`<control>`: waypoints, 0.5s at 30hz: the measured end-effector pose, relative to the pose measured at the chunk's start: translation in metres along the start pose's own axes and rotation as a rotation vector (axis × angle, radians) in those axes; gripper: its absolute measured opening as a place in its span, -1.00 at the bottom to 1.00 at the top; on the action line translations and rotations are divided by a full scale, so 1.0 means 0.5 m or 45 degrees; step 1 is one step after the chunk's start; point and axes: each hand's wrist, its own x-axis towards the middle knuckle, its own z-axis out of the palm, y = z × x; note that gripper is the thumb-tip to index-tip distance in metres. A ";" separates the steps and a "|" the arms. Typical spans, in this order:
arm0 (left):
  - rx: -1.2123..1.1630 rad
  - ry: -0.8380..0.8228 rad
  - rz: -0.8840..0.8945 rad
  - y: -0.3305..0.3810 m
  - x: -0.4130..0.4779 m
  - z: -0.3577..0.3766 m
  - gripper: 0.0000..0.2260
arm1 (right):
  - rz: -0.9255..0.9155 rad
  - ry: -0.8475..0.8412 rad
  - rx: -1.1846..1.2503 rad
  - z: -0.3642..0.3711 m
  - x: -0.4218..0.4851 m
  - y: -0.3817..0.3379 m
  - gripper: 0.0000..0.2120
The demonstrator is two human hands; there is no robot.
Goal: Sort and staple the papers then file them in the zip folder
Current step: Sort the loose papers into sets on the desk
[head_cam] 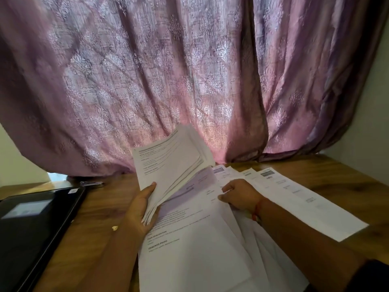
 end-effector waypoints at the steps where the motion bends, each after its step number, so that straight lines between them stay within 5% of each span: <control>1: 0.026 -0.028 -0.014 0.000 -0.002 0.002 -0.82 | -0.021 0.015 -0.010 -0.007 0.002 0.001 -0.81; 5: 0.031 -0.138 -0.066 0.001 -0.008 0.009 -0.55 | -0.061 0.236 0.082 -0.042 0.007 -0.002 -0.91; 9: 0.031 -0.118 -0.108 0.008 -0.009 0.003 -0.75 | -0.206 0.601 0.051 -0.106 0.000 -0.030 -0.90; 15: -0.006 -0.216 -0.196 0.016 -0.014 0.013 -0.64 | -0.462 1.021 0.042 -0.205 -0.026 -0.090 -0.87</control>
